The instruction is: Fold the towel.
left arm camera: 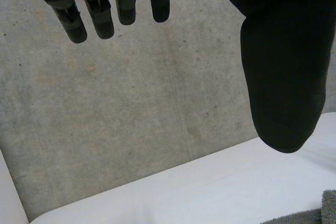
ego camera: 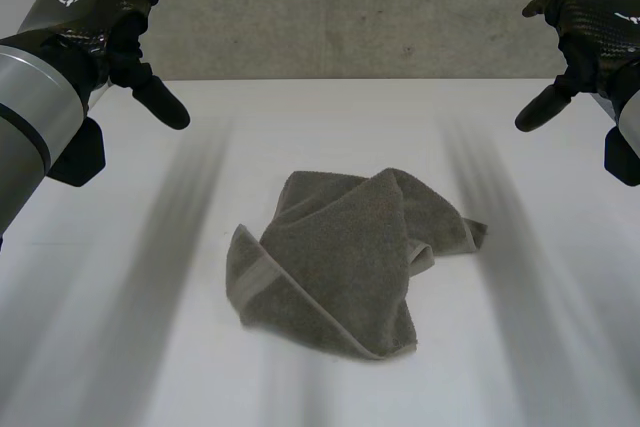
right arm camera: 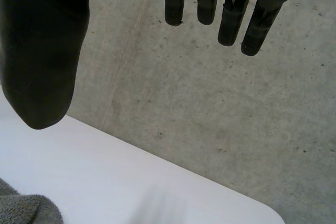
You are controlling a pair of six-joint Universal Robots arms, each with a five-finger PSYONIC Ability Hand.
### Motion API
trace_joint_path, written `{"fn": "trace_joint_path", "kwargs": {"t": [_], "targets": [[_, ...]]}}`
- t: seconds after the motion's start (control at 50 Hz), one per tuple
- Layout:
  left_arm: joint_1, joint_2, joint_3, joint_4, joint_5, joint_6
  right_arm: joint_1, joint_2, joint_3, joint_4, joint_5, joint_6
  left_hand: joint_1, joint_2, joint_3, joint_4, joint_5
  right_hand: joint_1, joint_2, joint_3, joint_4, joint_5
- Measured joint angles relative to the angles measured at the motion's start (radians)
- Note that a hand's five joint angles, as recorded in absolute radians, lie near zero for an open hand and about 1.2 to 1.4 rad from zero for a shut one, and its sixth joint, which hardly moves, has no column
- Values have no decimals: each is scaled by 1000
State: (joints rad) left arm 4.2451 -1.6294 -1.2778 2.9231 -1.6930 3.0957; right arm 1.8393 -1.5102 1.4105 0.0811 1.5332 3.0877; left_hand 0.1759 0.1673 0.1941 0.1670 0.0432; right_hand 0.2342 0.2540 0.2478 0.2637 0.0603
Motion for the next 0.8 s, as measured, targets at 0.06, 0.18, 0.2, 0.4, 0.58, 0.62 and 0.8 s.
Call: {"fn": "trace_joint_path", "kwargs": {"t": [0.06,0.18,0.2,0.4,0.58,0.62,0.8], "targets": [[-1,-2,-1,1,2,-1,0,1,0,-1,-2,-7,0,0,0,0,0,0,0,0,0,0],[-3,-10,-13,6,11,1,3,20,-5,2,-21,-60,0,0,0,0,0,0,0,0,0,0],[-3,-13,-16,7,13,2,3,25,-6,5,-24,-76,0,1,0,1,0,0,0,0,0,0],[-24,-124,-62,6,85,124,13,177,-19,143,-64,-471,188,197,170,196,150,80,58,65,53,88],[-59,-257,-160,41,119,306,10,317,8,179,-110,-478,391,399,372,399,347,152,112,134,129,175],[-61,-284,-183,66,120,318,9,341,24,163,-130,-434,392,402,374,402,349,152,112,134,129,175],[-62,-379,-283,254,120,327,8,422,107,-16,-181,-211,395,405,377,405,353,148,110,132,126,145]]}}
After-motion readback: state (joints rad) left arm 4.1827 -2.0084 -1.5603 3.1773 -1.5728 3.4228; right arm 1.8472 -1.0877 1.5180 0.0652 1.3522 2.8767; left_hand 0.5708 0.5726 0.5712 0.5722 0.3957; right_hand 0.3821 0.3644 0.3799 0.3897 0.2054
